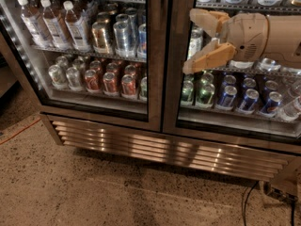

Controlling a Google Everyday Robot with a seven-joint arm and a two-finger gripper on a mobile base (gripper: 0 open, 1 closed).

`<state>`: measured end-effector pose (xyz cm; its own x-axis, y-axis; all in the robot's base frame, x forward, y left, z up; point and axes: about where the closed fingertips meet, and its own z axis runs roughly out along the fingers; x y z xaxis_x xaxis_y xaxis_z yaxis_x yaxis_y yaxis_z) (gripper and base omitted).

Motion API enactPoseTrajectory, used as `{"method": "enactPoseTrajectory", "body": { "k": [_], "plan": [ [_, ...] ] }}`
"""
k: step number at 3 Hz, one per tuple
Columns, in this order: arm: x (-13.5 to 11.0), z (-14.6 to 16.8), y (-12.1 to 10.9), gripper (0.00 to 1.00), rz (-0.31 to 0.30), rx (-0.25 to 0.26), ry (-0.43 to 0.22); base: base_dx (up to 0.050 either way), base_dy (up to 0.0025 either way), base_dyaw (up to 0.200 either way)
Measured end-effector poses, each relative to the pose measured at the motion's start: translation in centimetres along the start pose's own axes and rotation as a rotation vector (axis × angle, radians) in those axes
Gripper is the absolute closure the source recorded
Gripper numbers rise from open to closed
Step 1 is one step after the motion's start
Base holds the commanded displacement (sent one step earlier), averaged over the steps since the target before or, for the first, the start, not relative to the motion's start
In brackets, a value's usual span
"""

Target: Open right fridge door

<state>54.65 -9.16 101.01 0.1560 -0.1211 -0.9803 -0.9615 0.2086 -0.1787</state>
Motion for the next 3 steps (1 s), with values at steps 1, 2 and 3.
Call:
{"method": "enactPoseTrajectory", "body": {
  "k": [1,2,3],
  "plan": [
    [-0.2,0.1,-0.2,0.0,0.001,-0.001,-0.002,0.0,0.0,0.0],
    [0.0,0.2,-0.3,0.0,0.011,-0.004,-0.009,0.0,0.0,0.0],
    [1.7,-1.8,-1.8,0.0,0.068,0.059,-0.025,0.0,0.0,0.0]
  ]
}}
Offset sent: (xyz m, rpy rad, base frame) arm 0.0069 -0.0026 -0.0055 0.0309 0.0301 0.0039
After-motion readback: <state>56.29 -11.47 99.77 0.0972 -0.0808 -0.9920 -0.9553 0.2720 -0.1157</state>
